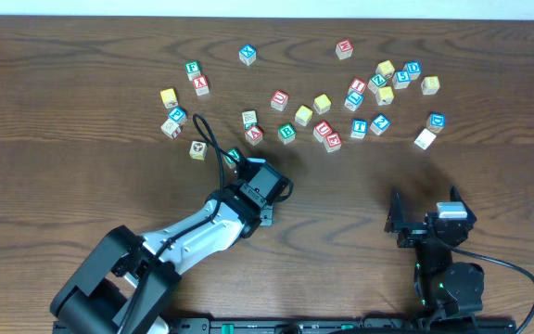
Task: Spell out ROBOT
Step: 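Open the left gripper and release the yellow O block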
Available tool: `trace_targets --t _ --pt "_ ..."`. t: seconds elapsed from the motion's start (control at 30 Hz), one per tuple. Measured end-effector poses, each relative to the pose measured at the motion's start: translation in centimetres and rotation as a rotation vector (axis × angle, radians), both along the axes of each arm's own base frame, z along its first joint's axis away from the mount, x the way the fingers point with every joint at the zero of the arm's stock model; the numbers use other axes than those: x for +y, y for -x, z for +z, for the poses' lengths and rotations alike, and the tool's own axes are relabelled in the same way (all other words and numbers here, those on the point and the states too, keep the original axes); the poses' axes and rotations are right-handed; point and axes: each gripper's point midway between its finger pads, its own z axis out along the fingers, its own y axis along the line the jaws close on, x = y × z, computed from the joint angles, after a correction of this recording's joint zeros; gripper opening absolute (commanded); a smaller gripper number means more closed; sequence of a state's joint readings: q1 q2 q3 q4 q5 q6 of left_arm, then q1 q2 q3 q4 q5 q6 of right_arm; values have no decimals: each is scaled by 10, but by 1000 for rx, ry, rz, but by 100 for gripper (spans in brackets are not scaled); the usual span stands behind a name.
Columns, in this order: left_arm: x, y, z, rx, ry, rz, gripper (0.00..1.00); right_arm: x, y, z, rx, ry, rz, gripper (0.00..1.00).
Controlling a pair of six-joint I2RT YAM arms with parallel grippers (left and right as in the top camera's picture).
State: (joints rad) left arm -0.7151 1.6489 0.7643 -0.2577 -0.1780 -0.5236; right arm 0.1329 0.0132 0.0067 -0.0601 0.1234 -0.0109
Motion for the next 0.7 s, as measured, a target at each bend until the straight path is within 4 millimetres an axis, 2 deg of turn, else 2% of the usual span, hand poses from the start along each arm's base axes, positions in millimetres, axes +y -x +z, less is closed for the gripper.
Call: trace_targets --t 0.13,0.23,0.3,0.5,0.7 --pt "-1 1 0 5 7 -3 43 0 0 0 0 0 0 99" --pt "-2 1 1 6 12 -8 53 0 0 0 0 0 0 99" --pt "-3 0 4 -1 17 -10 54 0 0 0 0 0 0 99" --pt "-7 -4 19 -41 45 -24 56 0 0 0 0 0 0 99" --pt "-7 -4 23 -49 49 -29 56 0 0 0 0 0 0 99"
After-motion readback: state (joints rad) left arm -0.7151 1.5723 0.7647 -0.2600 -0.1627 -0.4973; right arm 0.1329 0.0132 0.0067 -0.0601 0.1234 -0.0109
